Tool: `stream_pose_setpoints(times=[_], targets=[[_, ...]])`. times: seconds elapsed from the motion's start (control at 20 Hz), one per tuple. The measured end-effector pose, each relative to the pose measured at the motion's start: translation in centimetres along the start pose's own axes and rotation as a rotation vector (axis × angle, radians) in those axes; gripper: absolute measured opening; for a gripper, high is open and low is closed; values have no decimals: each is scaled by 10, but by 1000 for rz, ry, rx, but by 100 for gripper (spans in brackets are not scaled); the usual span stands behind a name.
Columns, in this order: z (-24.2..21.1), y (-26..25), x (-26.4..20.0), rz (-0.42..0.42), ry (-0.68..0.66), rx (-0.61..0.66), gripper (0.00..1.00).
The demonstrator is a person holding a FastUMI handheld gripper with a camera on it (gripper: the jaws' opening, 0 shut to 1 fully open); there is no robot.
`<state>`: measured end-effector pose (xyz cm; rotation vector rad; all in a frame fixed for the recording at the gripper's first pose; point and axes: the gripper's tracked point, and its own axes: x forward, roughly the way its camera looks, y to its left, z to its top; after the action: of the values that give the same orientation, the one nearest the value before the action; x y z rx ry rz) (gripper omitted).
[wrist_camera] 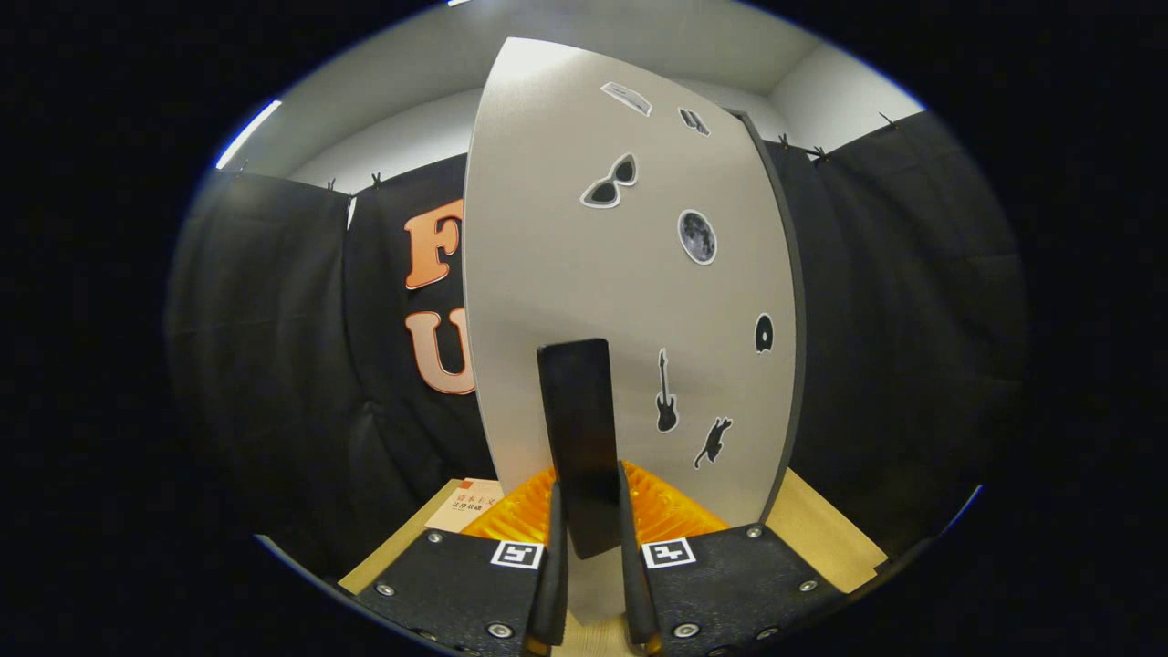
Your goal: Open the shoe cabinet door, grab the shoes and put them into the shoe cabinet, then close the shoe cabinet door.
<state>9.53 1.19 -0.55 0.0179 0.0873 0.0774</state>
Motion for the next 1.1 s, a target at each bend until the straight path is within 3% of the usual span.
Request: stream_pose_setpoints(times=[0.8, 1.1], targets=[[-5, -114, -79, -197, -15, 33, 24], [-1, -170, -97, -275, -39, 17, 20]])
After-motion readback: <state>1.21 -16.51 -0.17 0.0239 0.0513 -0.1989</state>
